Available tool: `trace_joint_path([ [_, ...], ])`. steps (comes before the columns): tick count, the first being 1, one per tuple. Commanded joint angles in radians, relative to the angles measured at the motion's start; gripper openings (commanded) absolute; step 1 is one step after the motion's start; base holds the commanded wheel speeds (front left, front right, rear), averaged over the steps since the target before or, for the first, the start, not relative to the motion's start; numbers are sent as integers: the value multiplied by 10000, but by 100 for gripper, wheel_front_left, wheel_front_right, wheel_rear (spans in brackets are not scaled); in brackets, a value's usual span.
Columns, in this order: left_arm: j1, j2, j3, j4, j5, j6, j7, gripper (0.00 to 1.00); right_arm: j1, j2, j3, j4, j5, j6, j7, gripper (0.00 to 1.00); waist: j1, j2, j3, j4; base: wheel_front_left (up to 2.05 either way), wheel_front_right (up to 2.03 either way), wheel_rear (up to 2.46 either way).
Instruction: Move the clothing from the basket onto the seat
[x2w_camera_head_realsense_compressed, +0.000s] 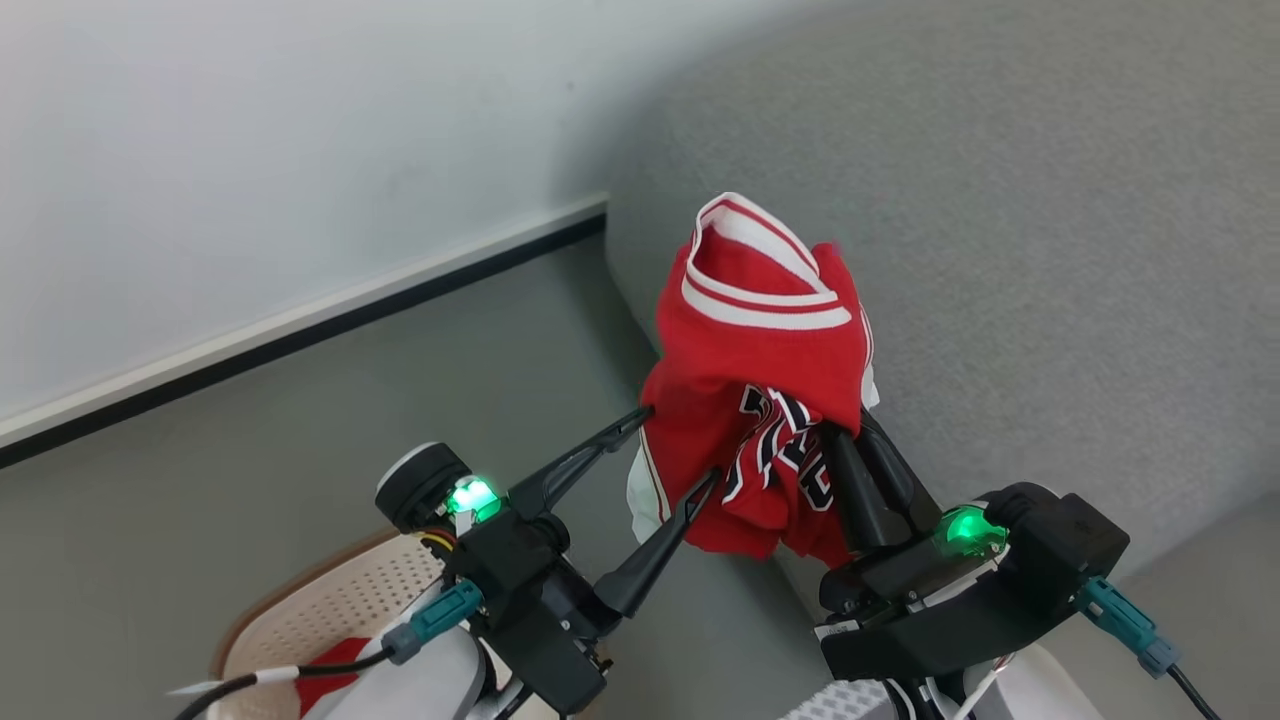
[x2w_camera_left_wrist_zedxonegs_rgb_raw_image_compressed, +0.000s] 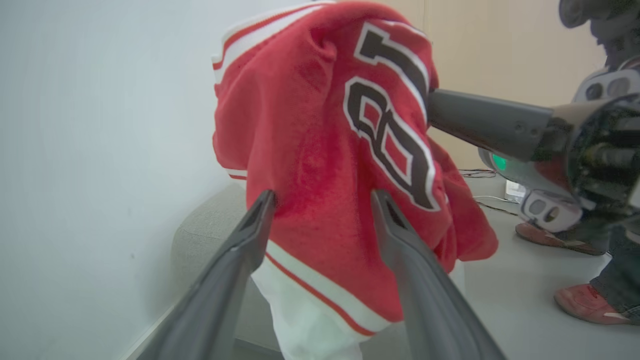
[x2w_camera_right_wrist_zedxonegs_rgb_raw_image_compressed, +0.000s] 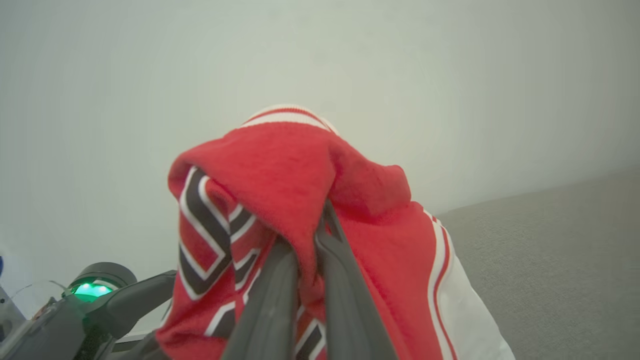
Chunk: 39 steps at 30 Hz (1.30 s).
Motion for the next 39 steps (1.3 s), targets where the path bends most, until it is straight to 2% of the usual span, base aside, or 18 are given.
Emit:
trace_joint_path([
  [1, -158, 109, -13, 40, -16, 3, -49, 100, -115, 93, -24, -78, -31, 8, -22, 0, -1, -1, 395, -521, 0, 0, 0],
  [10, -490, 301, -297, 249, -186, 1, -49, 100, -7, 374, -300, -267, -140, 8, -22, 0, -1, -1, 733, -1430, 0, 0, 0],
  [27, -1452, 305, -1293, 645, -630, 3, -50, 100, 387, 673, -1211, -601, -307, 8, -22, 0, -1, -1, 1312, -1546, 0, 0, 0],
  [33, -1771, 437, -1506, 735, -578, 3, -45, 100, -281, 749, -1698, -650, -96, 8, -21, 0, -1, -1, 1955, -1549, 0, 0, 0],
  [39, -2593, 694, -1958, 598, -404, 3, 314, 100, -1644, 608, -2669, -658, 597, 8, -21, 0, -1, -1, 3265, -1480, 0, 0, 0],
])
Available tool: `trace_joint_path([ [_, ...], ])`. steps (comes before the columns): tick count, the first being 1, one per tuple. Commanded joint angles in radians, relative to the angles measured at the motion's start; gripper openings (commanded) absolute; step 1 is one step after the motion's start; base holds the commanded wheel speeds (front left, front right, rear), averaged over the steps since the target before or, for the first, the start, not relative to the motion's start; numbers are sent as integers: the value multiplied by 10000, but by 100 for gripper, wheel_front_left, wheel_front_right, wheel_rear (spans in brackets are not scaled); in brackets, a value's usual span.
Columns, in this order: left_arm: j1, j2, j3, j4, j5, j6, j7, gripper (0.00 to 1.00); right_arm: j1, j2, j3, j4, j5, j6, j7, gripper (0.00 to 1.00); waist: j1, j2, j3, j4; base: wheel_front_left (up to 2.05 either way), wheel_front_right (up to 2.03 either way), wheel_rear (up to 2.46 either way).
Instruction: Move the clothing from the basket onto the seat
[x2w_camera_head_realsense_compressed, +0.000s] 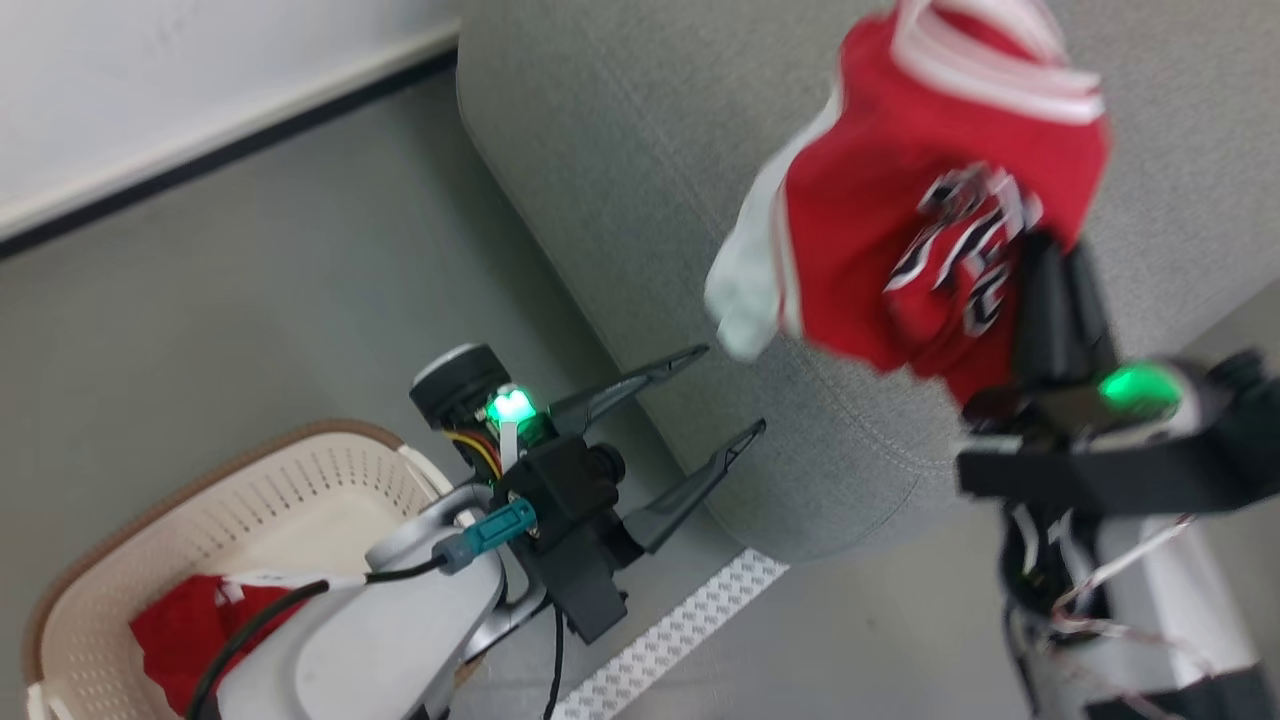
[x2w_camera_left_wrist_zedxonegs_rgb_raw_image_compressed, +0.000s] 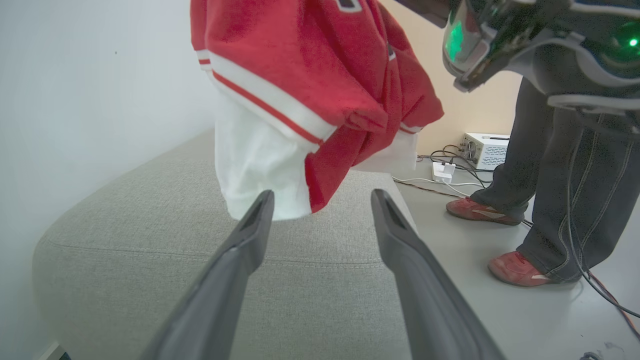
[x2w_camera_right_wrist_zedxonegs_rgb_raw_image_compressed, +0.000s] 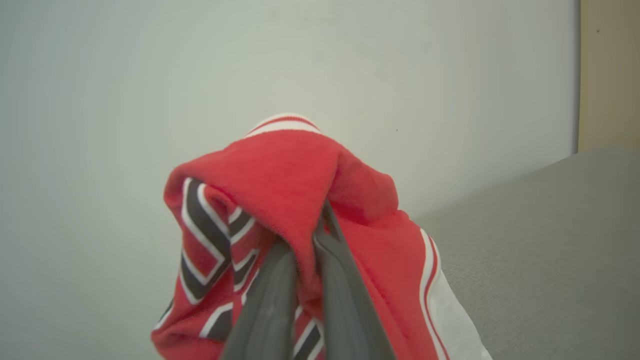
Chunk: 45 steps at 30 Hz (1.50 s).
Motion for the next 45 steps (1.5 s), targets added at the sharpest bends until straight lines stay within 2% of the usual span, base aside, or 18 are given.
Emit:
trace_joint_path([
  [1, -355, 198, -112, -42, 140, 3, 146, 100, -597, -249, -260, 36, -20, 8, -21, 0, 0, 0, 1144, 83, 0, 0, 0],
  [9, -1715, 335, -735, -188, 60, 3, 590, 100, -2838, -823, -2415, 437, 417, 8, -21, 0, 0, 0, 2948, 567, 0, 0, 0],
  [14, -2436, 412, -1030, -248, -39, 3, 753, 100, -4093, -1452, -3643, 846, 602, 8, -21, 0, 0, 0, 3771, 864, 0, 0, 0],
  [19, -2963, 418, -1207, -298, -77, 3, 914, 100, -5168, -2263, -4434, 1237, 603, 8, -20, 0, 0, 0, 4369, 1049, 0, 0, 0],
  [24, -3174, 513, -1297, -344, -128, 3, 1033, 100, -5825, -2719, -4842, 1745, 774, 8, -21, 0, 0, 0, 4682, 1101, 0, 0, 0],
  [29, -3297, 641, -1407, -418, -200, 3, 1165, 100, -6069, -3014, -5021, 3176, 938, 6, -21, 0, 0, 0, 4913, 1163, 0, 0, 0],
  [39, -3208, 1047, -1429, -699, -312, 69, 1532, 100, -6595, -2738, -5289, 6843, 328, 6, -20, 0, 0, 0, 5040, 1077, 0, 0, 0],
  [45, -3262, 1003, -1474, -821, -338, 163, 1719, 100, -6925, -2512, -4964, 8022, 288, 5, -20, 0, 0, 0, 4983, 978, 0, 0, 0],
])
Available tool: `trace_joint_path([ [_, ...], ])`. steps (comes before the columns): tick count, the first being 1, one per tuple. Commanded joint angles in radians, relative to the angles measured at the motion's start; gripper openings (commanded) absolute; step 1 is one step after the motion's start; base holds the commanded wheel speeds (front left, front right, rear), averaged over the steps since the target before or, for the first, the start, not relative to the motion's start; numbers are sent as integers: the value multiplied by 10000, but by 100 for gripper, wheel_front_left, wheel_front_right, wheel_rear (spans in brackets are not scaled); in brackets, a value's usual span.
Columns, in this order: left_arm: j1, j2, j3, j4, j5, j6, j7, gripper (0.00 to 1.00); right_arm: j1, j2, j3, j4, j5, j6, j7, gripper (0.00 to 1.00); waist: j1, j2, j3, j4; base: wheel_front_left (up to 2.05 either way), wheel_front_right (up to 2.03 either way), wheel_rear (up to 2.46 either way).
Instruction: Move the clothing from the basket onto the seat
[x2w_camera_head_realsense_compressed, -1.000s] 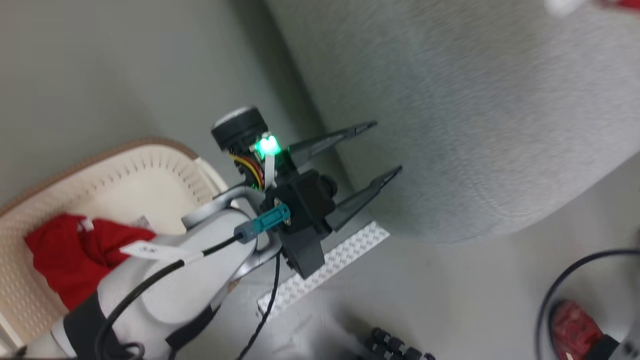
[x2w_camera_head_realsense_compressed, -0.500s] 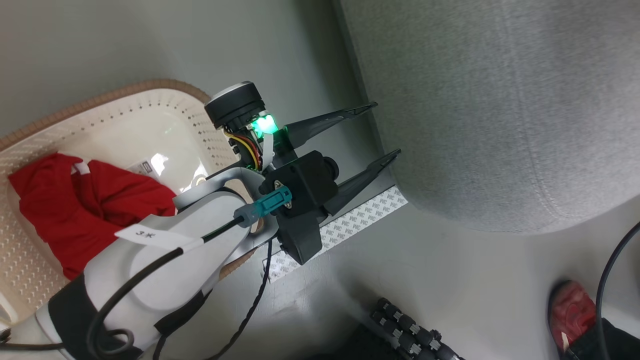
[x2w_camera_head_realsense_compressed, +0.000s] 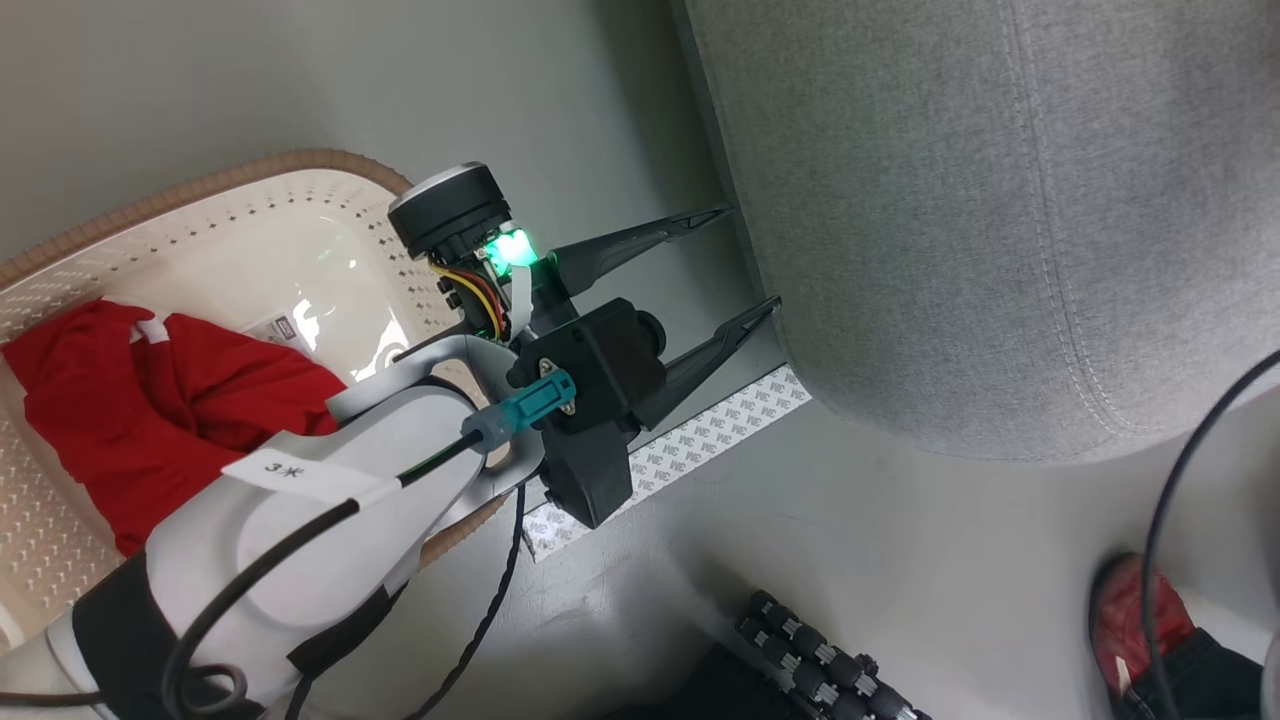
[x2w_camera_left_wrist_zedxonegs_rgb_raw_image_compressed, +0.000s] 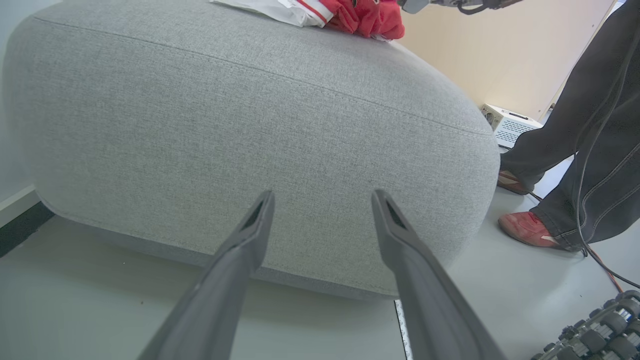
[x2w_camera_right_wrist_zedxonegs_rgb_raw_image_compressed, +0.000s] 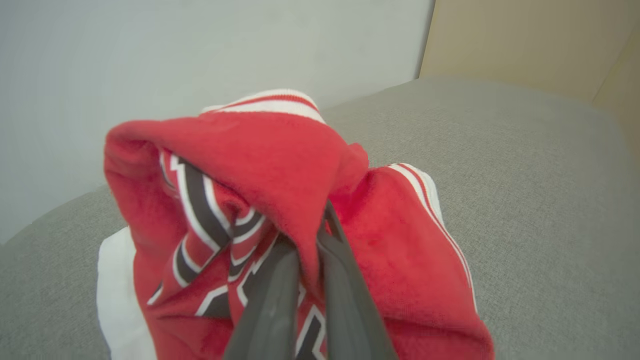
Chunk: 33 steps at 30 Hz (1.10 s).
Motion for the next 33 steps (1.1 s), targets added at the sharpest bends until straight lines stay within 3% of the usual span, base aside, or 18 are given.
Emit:
trace_joint_path([
  [1, -78, 11, -52, -33, -47, 7, 11, 100, -142, 105, 113, 91, 58, 2, -20, 0, 0, -2, -30, -36, 0, 0, 0],
  [6, -39, 49, -91, -9, -100, 36, -15, 100, -288, 113, 522, 612, 197, 2, -20, 0, 0, -2, -143, -79, 0, 0, 0],
  [9, -2, 92, -84, 20, -149, 58, -83, 100, -338, -12, 739, 743, -2, 2, -20, 100, 0, -2, -271, -51, 0, 0, 0],
  [21, 399, -212, 9, 440, -336, 384, -994, 100, 705, -322, 1606, -324, -686, 1, -20, 100, 0, -2, -1605, 582, 0, 0, 0],
  [28, 1183, -759, 623, 1159, -1044, 1068, -1794, 100, 2137, -565, 2610, -1664, -824, 1, -19, 100, 0, -2, -3036, 1573, 0, 0, 0],
  [33, 1914, -893, 1264, 1442, -1473, 1435, -1999, 100, 2781, -517, 4034, -2172, -714, 1, -21, 100, 0, -2, -3955, 2123, 0, 0, 0],
])
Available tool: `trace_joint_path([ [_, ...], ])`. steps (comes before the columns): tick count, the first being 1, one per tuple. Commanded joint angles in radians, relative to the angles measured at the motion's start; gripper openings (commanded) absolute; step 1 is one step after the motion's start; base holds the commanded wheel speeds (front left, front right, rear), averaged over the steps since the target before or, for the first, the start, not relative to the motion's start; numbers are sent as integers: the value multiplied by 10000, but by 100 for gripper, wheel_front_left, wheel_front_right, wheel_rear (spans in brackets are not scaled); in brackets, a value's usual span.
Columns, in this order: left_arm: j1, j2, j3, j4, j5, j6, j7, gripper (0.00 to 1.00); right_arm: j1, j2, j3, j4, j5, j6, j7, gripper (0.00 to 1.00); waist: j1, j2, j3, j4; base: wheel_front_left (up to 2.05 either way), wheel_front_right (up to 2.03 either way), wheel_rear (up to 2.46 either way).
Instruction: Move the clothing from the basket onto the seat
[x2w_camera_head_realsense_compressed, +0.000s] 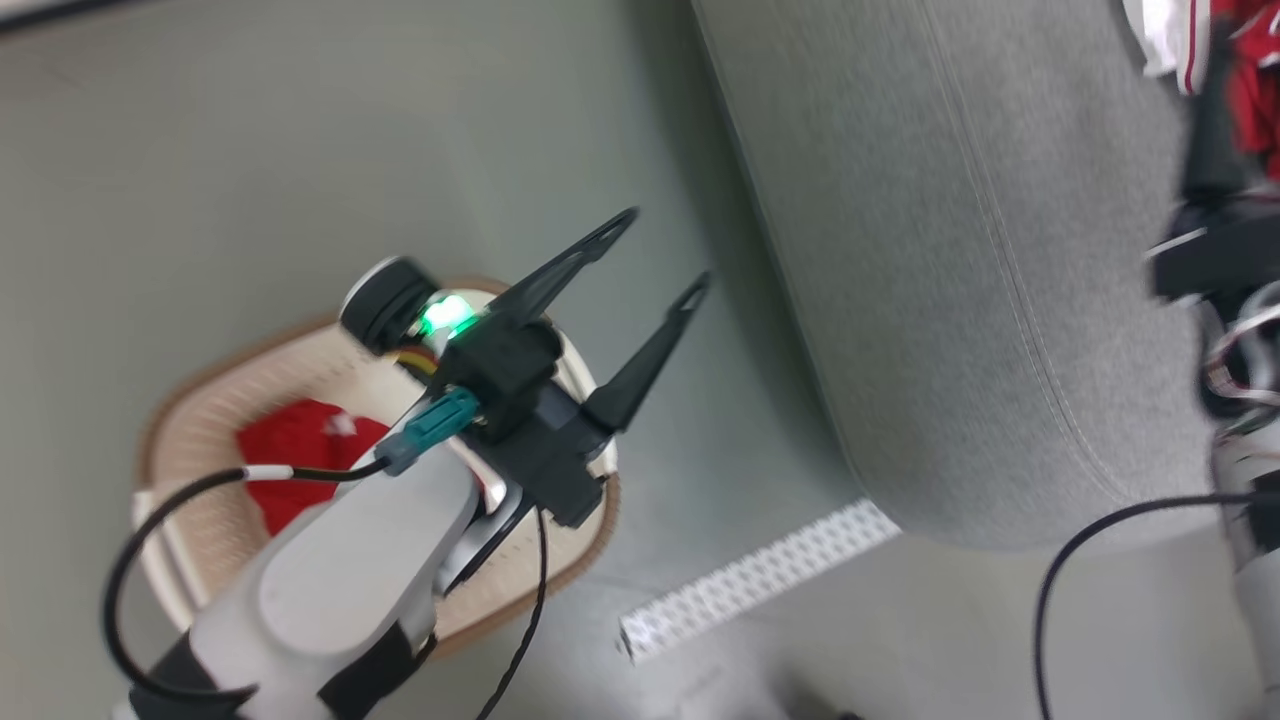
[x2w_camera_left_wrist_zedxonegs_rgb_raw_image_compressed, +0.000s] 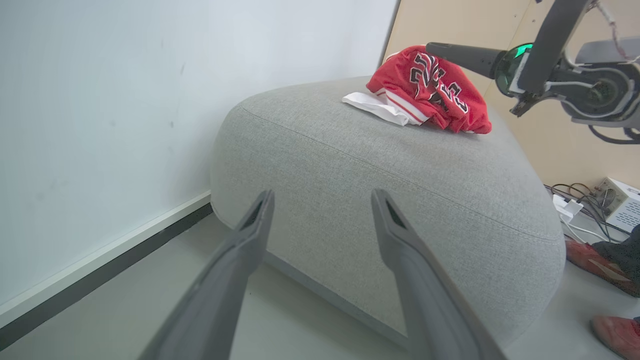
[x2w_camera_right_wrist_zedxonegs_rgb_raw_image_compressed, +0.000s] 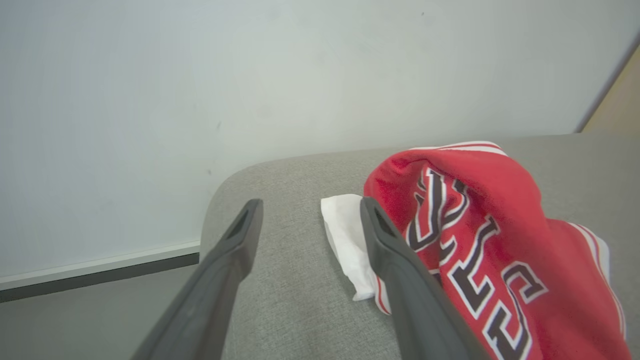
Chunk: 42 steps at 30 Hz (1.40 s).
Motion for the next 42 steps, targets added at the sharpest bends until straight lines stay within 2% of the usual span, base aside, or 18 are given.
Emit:
trace_joint_path([
  [1, 488, -21, 194, 97, -191, 121, -75, 100, 266, 5, 480, -106, 114, 1, -19, 100, 2, 1, -1314, 1004, 0, 0, 0],
  [8, 2306, -281, 1758, -148, -537, 485, -85, 100, 819, -95, 1977, -346, 626, 1, -21, 100, 2, 1, -2783, 1770, 0, 0, 0],
  [17, 4629, -536, 3890, -619, -212, 678, -87, 100, 2234, 123, 2771, -1332, 614, 1, -21, 100, 2, 1, -4178, 2511, 0, 0, 0],
  [28, 7053, -705, 5660, -1370, 890, 673, -88, 100, 4328, 787, 2613, -2043, 93, 1, -21, 100, 2, 1, -5755, 3133, 0, 0, 0],
  [37, 8694, -871, 6711, -2126, 1857, 797, -88, 100, 5895, 1352, 2203, -2604, -576, 1, -19, 100, 2, 1, -6380, 3304, 0, 0, 0],
  [42, 9504, -1080, 7139, -2573, 2241, 572, -89, 100, 6773, 1556, 2030, -2784, -782, 1, -19, 100, 2, 1, -6641, 3331, 0, 0, 0],
])
